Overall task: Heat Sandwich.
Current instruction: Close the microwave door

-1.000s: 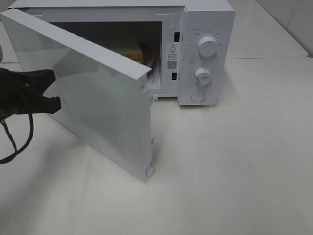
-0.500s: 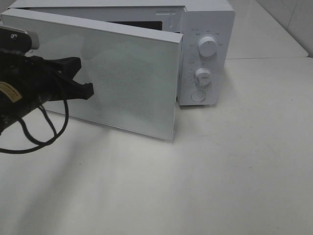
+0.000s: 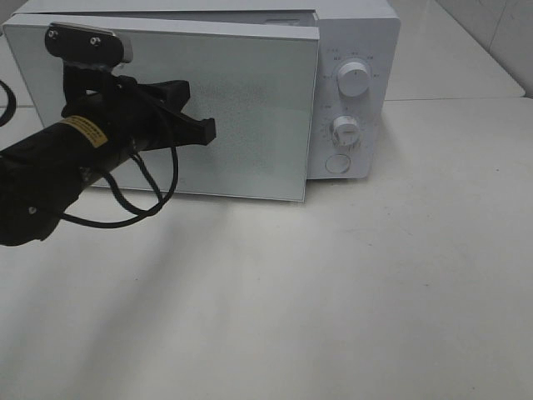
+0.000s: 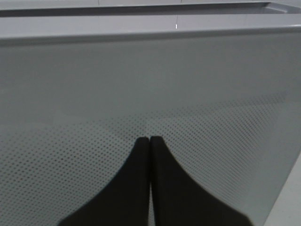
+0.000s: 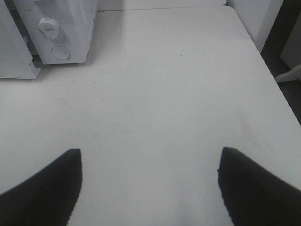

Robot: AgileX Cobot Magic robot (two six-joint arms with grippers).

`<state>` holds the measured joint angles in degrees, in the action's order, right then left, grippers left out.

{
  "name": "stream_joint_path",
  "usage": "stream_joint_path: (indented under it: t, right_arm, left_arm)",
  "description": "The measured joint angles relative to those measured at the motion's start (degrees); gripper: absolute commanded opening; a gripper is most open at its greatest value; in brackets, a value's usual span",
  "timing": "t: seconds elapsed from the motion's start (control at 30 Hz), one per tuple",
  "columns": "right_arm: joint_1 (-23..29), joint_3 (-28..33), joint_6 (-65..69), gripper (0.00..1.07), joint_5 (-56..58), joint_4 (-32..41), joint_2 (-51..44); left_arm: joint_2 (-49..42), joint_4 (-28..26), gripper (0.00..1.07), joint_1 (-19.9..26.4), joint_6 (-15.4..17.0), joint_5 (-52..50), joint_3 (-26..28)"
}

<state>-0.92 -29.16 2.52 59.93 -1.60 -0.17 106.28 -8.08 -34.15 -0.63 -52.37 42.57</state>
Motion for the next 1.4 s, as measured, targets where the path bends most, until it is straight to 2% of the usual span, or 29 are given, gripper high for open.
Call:
stream_joint_path:
  t: [0.13, 0.33, 0.6, 0.9, 1.4]
  right_arm:
    - [0.00, 0.00, 0.00, 0.76, 0.00, 0.00, 0.00]
    - [0.00, 0.00, 0.00, 0.76, 0.00, 0.00, 0.00]
    - [0.00, 0.00, 0.00, 0.76, 0.00, 0.06, 0.00]
    - [0.00, 0.00, 0.00, 0.76, 0.00, 0.06, 0.00]
    - [0.00, 0.00, 0.00, 0.76, 0.00, 0.06, 0.00]
  left_arm:
    - [1.83, -2.18, 0.00, -1.32, -0.63, 1.26, 3.21]
    - [4.53, -5.21, 0.00, -3.67, -5.44, 5.44, 8.94]
    - [7.05, -6.65, 0.00, -5.16, -6.47, 8.88, 13.75]
    - [10.14, -9.17, 0.00, -5.96, -9.85, 13.29, 20.45]
    - [10.77, -9.68, 0.00, -6.07, -10.71, 14.44, 21.60]
